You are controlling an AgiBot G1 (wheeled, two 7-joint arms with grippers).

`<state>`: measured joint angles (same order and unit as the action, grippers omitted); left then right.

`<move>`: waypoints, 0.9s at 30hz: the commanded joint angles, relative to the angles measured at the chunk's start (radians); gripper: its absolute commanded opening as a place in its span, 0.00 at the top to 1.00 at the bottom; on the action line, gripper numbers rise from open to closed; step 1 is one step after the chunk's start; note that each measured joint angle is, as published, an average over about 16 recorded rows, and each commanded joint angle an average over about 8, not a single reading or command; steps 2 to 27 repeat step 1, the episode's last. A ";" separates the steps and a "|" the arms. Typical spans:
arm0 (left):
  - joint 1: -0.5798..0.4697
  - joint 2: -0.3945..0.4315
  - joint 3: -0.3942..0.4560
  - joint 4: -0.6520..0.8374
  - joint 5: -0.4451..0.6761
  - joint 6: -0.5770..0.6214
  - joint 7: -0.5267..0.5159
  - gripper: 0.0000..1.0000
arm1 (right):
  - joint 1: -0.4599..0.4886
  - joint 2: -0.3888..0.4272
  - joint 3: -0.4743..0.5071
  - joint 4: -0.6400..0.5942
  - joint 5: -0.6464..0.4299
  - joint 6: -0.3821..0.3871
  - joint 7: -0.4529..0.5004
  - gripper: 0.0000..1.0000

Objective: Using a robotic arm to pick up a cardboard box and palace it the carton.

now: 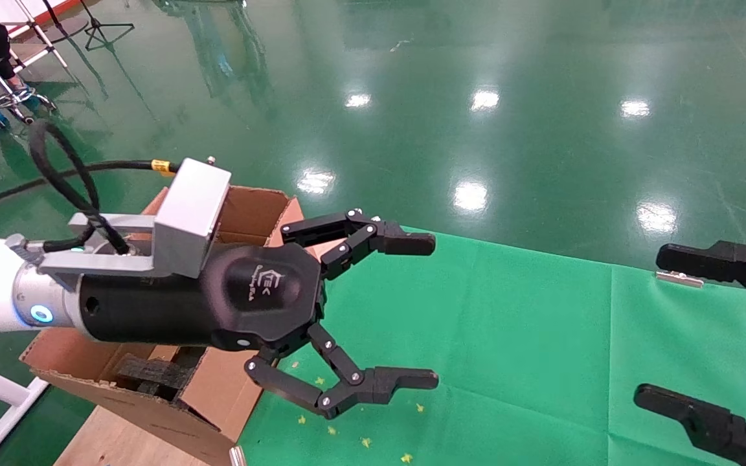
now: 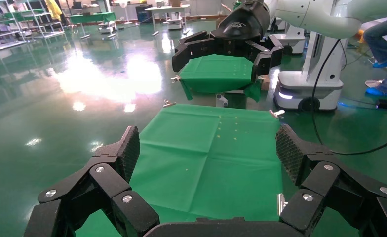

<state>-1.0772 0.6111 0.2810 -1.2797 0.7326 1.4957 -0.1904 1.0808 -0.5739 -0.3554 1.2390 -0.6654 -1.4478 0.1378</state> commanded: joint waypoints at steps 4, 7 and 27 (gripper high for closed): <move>0.000 0.000 0.000 0.000 0.000 0.000 0.000 0.00 | 0.000 0.000 0.000 0.000 0.000 0.000 0.000 0.00; 0.000 0.000 0.000 0.000 0.000 0.000 0.000 0.00 | 0.000 0.000 0.000 0.000 0.000 0.000 0.000 0.00; 0.000 0.000 0.000 0.000 0.000 0.000 0.000 0.00 | 0.000 0.000 0.000 0.000 0.000 0.000 0.000 0.00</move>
